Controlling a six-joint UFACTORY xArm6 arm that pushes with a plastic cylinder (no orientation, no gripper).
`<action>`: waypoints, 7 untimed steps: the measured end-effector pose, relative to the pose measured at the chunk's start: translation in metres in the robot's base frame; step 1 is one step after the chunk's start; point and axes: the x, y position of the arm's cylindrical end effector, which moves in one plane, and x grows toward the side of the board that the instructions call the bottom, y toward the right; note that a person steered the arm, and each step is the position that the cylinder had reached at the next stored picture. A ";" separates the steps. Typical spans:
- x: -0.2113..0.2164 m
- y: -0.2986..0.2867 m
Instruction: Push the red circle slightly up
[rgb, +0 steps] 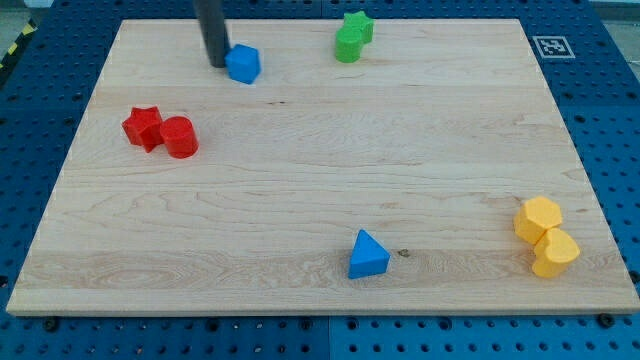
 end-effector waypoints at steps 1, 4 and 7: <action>0.020 0.055; 0.183 0.093; 0.197 -0.029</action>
